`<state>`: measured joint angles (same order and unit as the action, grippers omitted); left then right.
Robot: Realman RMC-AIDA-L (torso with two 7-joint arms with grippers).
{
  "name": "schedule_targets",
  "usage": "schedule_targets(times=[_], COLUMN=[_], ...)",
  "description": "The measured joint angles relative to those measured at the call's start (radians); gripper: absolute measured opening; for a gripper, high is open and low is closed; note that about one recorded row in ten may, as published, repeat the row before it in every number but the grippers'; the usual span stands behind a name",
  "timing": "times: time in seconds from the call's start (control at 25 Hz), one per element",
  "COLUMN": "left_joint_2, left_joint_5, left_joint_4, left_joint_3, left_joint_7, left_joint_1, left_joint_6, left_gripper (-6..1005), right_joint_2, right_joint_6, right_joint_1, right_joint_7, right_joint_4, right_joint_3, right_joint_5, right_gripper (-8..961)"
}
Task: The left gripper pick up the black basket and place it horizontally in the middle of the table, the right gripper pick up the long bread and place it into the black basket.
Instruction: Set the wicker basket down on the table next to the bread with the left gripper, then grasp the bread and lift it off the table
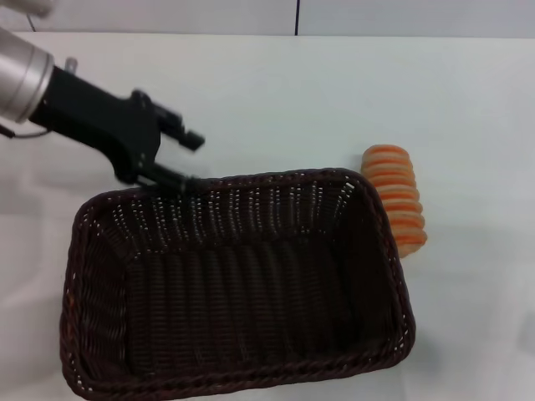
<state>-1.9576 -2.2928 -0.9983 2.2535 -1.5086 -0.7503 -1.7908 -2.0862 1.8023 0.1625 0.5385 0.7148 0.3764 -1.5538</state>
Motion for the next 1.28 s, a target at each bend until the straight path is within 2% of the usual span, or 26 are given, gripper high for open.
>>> schedule_targets(times=[0.08, 0.2, 0.24, 0.28, 0.4, 0.56, 0.68, 0.76, 0.88, 0.92, 0.96, 1.0, 1.04, 1.08, 1.16, 1.2, 1.24, 1.28], left_joint_2=[-0.003, -0.003, 0.000, 0.000, -0.006, -0.045, -0.075, -0.085, -0.085, -0.084, -0.082, -0.080, -0.077, -0.077, -0.076, -0.075, -0.073, -0.071], left_joint_5=[0.029, 0.129, 0.217, 0.217, 0.355, 0.566, 0.655, 0.683, 0.694, 0.696, 0.698, 0.700, 0.702, 0.703, 0.706, 0.706, 0.707, 0.707], left_joint_4=[-0.001, -0.001, 0.006, 0.006, 0.009, -0.020, -0.054, -0.072, -0.079, -0.079, -0.077, -0.075, -0.073, -0.074, -0.076, -0.076, -0.076, -0.075], left_joint_3=[0.068, 0.215, 0.330, 0.330, 0.434, 0.469, 0.463, 0.465, 0.472, 0.473, 0.473, 0.474, 0.474, 0.474, 0.474, 0.475, 0.475, 0.476], left_joint_7=[-0.023, -0.047, -0.047, -0.047, -0.037, -0.025, -0.024, -0.024, -0.024, -0.024, -0.024, -0.024, -0.024, -0.024, -0.022, -0.021, -0.019, -0.018], left_joint_1=[-0.001, 0.010, 0.030, 0.030, 0.076, 0.193, 0.267, 0.298, 0.327, 0.331, 0.337, 0.344, 0.353, 0.355, 0.364, 0.367, 0.370, 0.372], left_joint_6=[-0.003, 0.004, 0.013, 0.013, 0.040, 0.157, 0.229, 0.248, 0.256, 0.257, 0.260, 0.263, 0.269, 0.270, 0.282, 0.285, 0.287, 0.287], left_gripper=[473, 713, 744, 775, 867, 867, 867, 868, 868, 868, 868, 868, 868, 868, 868, 868, 868, 868], right_joint_2=[0.000, 0.000, 0.001, 0.002, 0.003, 0.004, 0.008, 0.011, 0.021, 0.028, 0.047, 0.047, 0.066, 0.066, 0.086, 0.098, 0.127, 0.143], right_joint_6=[0.000, -0.001, -0.005, -0.009, -0.028, -0.084, -0.127, -0.161, -0.226, -0.254, -0.309, -0.309, -0.340, -0.340, -0.349, -0.351, -0.360, -0.368], right_joint_1=[0.000, 0.000, 0.000, -0.001, -0.001, -0.005, -0.018, -0.027, -0.032, -0.033, -0.033, -0.033, -0.034, -0.034, -0.033, -0.033, -0.032, -0.029], right_joint_7=[0.001, 0.006, 0.006, 0.006, 0.008, 0.016, 0.077, 0.135, 0.178, 0.180, 0.171, 0.171, 0.145, 0.145, 0.110, 0.090, 0.050, 0.022], right_joint_4=[0.001, 0.018, 0.026, 0.035, 0.070, 0.134, 0.197, 0.240, 0.284, 0.295, 0.314, 0.314, 0.324, 0.324, 0.328, 0.333, 0.346, 0.352], right_joint_3=[-0.005, -0.020, -0.030, -0.041, -0.083, -0.128, -0.157, -0.172, -0.193, -0.197, -0.200, -0.200, -0.206, -0.206, -0.221, -0.230, -0.245, -0.255], right_joint_5=[0.000, 0.000, 0.000, 0.000, 0.000, 0.000, 0.000, 0.001, 0.001, 0.002, 0.003, 0.003, 0.004, 0.004, 0.004, 0.004, 0.005, 0.006], right_gripper=[714, 714, 714, 714, 713, 713, 713, 713, 713, 713, 713, 713, 713, 713, 713, 713, 713, 714])
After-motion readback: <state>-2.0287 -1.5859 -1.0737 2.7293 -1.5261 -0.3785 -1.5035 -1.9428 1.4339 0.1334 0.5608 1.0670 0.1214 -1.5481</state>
